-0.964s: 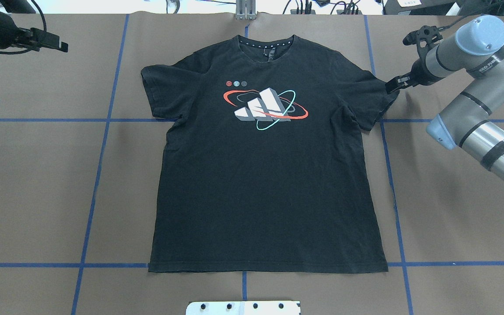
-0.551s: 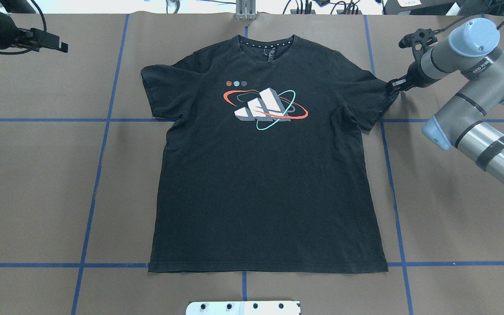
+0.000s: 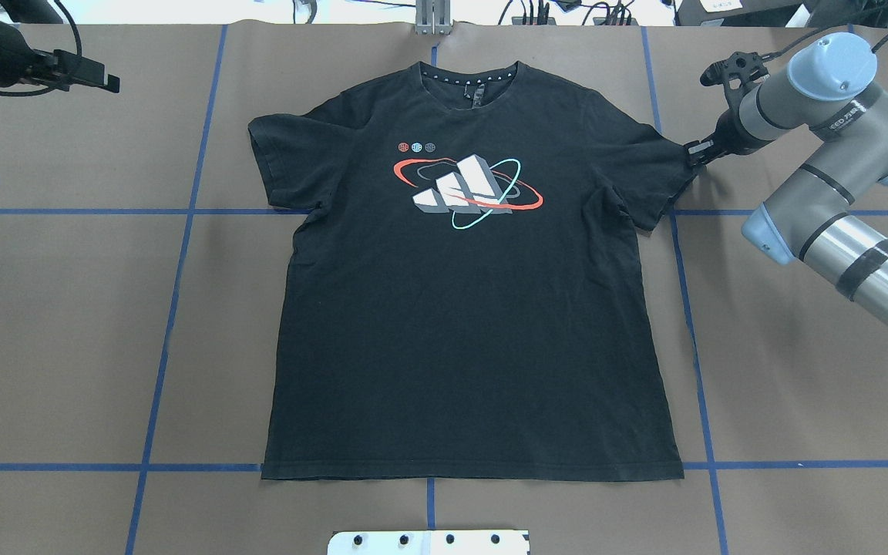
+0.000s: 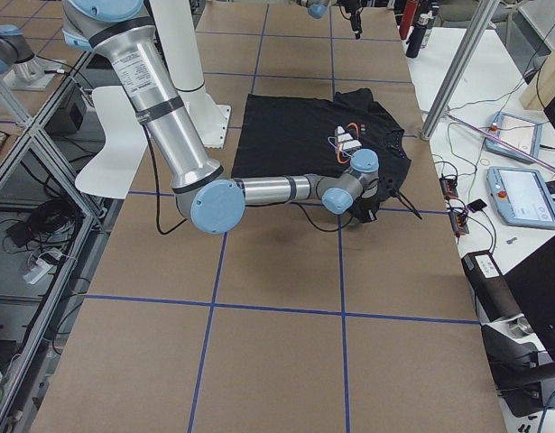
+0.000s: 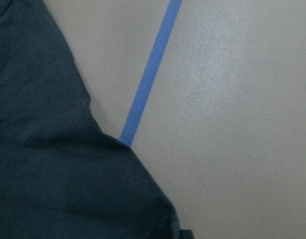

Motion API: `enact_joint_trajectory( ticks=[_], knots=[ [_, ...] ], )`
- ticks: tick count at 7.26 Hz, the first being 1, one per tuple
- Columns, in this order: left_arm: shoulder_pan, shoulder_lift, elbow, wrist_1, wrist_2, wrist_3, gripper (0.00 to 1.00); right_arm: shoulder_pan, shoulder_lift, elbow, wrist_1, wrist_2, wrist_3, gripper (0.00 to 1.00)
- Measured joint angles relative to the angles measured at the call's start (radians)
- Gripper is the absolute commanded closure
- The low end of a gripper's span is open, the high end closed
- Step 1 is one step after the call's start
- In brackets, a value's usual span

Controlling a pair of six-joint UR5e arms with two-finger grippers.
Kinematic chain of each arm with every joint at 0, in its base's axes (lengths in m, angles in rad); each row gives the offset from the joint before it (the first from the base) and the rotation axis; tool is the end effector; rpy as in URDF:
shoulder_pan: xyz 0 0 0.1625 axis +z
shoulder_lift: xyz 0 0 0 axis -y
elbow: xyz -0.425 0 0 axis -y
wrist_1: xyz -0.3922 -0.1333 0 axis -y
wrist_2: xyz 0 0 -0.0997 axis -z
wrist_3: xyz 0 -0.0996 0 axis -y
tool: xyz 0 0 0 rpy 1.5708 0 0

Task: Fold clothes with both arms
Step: 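Move the right gripper toward the shirt collar while the left arm enters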

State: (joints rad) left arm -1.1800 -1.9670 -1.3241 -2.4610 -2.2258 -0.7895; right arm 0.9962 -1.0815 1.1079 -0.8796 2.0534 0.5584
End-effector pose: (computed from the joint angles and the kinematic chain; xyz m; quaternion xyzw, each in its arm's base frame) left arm 0.1882 -0.6476 0.4502 0.2354 0.4937 -0.0061 0.8371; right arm -0.3209 -0.6559 0.5282 0.1676 -0.3718 -0.0913 0.9085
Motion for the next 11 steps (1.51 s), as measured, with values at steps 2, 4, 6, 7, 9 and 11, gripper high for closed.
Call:
enact_joint_trajectory(
  ticks=[2,4,6,7,9,11],
  knots=[
    [0.0,-0.001,-0.001,0.0,0.0,-0.001,0.0,0.0,0.004,0.017,0.001,0.007,0.002,1.0],
    [0.0,-0.002,0.0,0.0,0.001,-0.001,0.0,0.009,0.014,0.051,-0.003,0.053,0.006,1.0],
    [0.0,-0.003,0.001,0.0,0.001,-0.001,0.0,0.028,0.043,0.098,-0.003,0.146,0.071,1.0],
    [0.0,-0.003,0.001,0.001,0.001,-0.001,0.0,0.024,0.073,0.112,-0.003,0.169,0.137,1.0],
    [0.0,-0.002,0.001,0.001,0.001,-0.001,0.0,-0.03,0.143,0.113,-0.003,0.146,0.272,1.0],
    [0.0,-0.001,0.0,0.001,0.0,-0.001,0.0,-0.12,0.243,0.054,-0.004,0.022,0.375,1.0]
  ],
)
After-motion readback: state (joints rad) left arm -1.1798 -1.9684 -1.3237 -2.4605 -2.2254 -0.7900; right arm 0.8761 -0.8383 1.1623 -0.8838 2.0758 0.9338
